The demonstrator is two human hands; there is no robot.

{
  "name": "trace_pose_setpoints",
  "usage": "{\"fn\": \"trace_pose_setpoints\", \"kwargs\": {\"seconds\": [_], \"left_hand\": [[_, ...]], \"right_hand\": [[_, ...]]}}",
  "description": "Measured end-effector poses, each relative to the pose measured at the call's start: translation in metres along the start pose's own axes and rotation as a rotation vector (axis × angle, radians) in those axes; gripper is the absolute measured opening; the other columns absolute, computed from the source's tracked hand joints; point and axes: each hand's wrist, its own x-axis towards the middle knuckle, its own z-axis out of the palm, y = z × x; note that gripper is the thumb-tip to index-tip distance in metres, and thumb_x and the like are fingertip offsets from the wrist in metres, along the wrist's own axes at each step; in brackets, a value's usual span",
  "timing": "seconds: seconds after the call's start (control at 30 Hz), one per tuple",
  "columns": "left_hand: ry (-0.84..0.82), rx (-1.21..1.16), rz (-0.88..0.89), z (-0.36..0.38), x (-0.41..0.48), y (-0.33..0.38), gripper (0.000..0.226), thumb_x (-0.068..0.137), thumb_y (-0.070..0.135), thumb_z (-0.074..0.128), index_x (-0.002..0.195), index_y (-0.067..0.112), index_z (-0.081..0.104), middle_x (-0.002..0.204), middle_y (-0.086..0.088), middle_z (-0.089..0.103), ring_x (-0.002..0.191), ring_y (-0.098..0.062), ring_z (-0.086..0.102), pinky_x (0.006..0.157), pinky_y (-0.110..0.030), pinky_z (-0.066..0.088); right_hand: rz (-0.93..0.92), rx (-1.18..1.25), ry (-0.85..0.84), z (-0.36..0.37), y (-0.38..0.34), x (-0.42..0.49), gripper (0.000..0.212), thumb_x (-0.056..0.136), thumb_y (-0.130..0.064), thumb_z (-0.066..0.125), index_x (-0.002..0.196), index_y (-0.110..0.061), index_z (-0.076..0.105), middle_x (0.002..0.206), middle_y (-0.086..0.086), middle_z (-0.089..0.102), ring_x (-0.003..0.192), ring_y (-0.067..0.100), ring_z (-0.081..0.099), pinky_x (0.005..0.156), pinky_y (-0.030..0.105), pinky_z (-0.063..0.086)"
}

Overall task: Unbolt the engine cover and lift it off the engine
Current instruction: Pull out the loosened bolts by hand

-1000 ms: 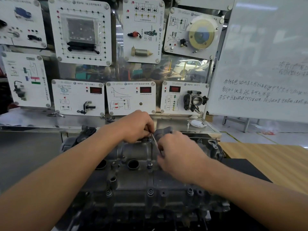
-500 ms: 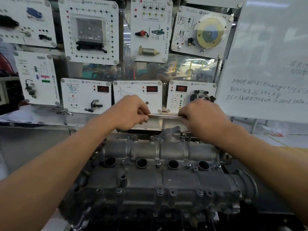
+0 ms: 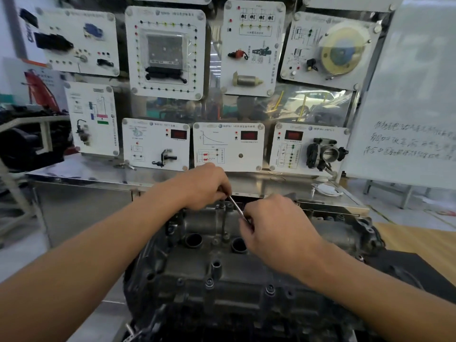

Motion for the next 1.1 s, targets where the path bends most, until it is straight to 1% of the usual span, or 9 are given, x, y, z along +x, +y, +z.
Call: {"fn": "trace_pose_setpoints", "kwargs": {"seconds": [0.1, 0.2, 0.33, 0.47, 0.67, 0.73, 0.83, 0.97, 1.1], "left_hand": [[0.0, -0.007, 0.009, 0.0, -0.001, 0.0, 0.019, 0.091, 0.015, 0.067, 0.107, 0.019, 0.077, 0.102, -0.001, 0.075, 0.087, -0.014, 0.064, 0.085, -0.027, 0.051], [0.014, -0.011, 0.013, 0.001, -0.004, 0.0, 0.019, 0.09, 0.013, 0.067, 0.106, 0.018, 0.077, 0.101, -0.002, 0.074, 0.091, -0.016, 0.066, 0.088, -0.032, 0.053], [0.011, -0.01, 0.027, 0.002, -0.003, -0.001, 0.017, 0.09, 0.015, 0.068, 0.104, 0.018, 0.077, 0.098, -0.002, 0.075, 0.09, -0.017, 0.067, 0.088, -0.034, 0.054], [0.012, -0.055, 0.017, 0.004, -0.005, -0.005, 0.01, 0.088, 0.017, 0.073, 0.097, 0.016, 0.077, 0.089, 0.0, 0.076, 0.08, -0.014, 0.069, 0.084, -0.036, 0.056], [0.033, -0.163, -0.049, 0.0, -0.009, -0.009, 0.016, 0.088, 0.02, 0.074, 0.103, 0.014, 0.076, 0.095, 0.002, 0.076, 0.08, -0.004, 0.068, 0.08, -0.02, 0.053], [0.114, -0.232, -0.089, -0.011, -0.01, -0.015, 0.017, 0.09, 0.021, 0.072, 0.105, 0.014, 0.076, 0.092, 0.006, 0.074, 0.08, 0.0, 0.068, 0.079, -0.017, 0.054], [0.19, -0.244, -0.119, -0.031, -0.014, -0.029, 0.016, 0.091, 0.021, 0.071, 0.104, 0.017, 0.077, 0.082, 0.014, 0.072, 0.074, 0.007, 0.066, 0.068, -0.01, 0.049], [0.066, -0.079, -0.115, -0.043, -0.022, -0.043, 0.015, 0.09, 0.021, 0.072, 0.104, 0.019, 0.078, 0.073, 0.027, 0.061, 0.065, 0.013, 0.058, 0.062, -0.006, 0.038], [-0.101, 0.063, -0.07, -0.046, -0.021, -0.046, 0.015, 0.089, 0.02, 0.072, 0.103, 0.02, 0.078, 0.083, 0.016, 0.069, 0.077, 0.007, 0.061, 0.08, -0.019, 0.05]], "right_hand": [[-0.017, -0.004, -0.036, 0.006, -0.008, -0.005, 0.026, 0.094, -0.034, 0.049, 0.071, -0.021, 0.047, 0.069, -0.001, 0.044, 0.069, 0.029, 0.057, 0.057, 0.032, 0.041], [-0.035, -0.044, -0.078, 0.008, -0.013, -0.007, 0.018, 0.094, -0.033, 0.049, 0.082, -0.02, 0.053, 0.075, 0.003, 0.046, 0.08, 0.031, 0.062, 0.059, 0.032, 0.037], [-0.021, -0.097, -0.131, 0.003, 0.001, -0.004, 0.018, 0.089, -0.03, 0.053, 0.076, -0.022, 0.045, 0.078, 0.006, 0.053, 0.076, 0.031, 0.061, 0.06, 0.035, 0.047], [0.091, -0.268, -0.099, -0.005, 0.039, 0.014, 0.008, 0.089, -0.018, 0.057, 0.082, -0.02, 0.061, 0.082, 0.001, 0.061, 0.074, 0.026, 0.062, 0.066, 0.037, 0.054], [0.024, -0.42, -0.001, -0.008, 0.059, 0.052, 0.009, 0.09, -0.011, 0.057, 0.087, -0.018, 0.064, 0.089, 0.003, 0.062, 0.087, 0.026, 0.062, 0.058, 0.031, 0.038], [0.023, -0.371, 0.046, -0.017, 0.061, 0.06, 0.011, 0.092, -0.016, 0.056, 0.089, -0.018, 0.066, 0.091, 0.004, 0.064, 0.087, 0.029, 0.063, 0.059, 0.031, 0.04], [0.029, -0.138, 0.079, -0.031, 0.054, 0.066, 0.016, 0.092, -0.027, 0.058, 0.092, -0.02, 0.073, 0.093, 0.003, 0.07, 0.087, 0.028, 0.065, 0.067, 0.036, 0.053], [-0.029, 0.206, 0.004, -0.024, 0.02, 0.061, 0.014, 0.086, -0.025, 0.067, 0.082, -0.016, 0.077, 0.08, 0.001, 0.074, 0.074, 0.019, 0.068, 0.069, 0.038, 0.06], [-0.047, 0.23, -0.06, -0.001, -0.006, 0.056, 0.016, 0.085, -0.024, 0.067, 0.077, -0.012, 0.072, 0.074, 0.005, 0.069, 0.066, 0.023, 0.066, 0.063, 0.039, 0.06]]}}
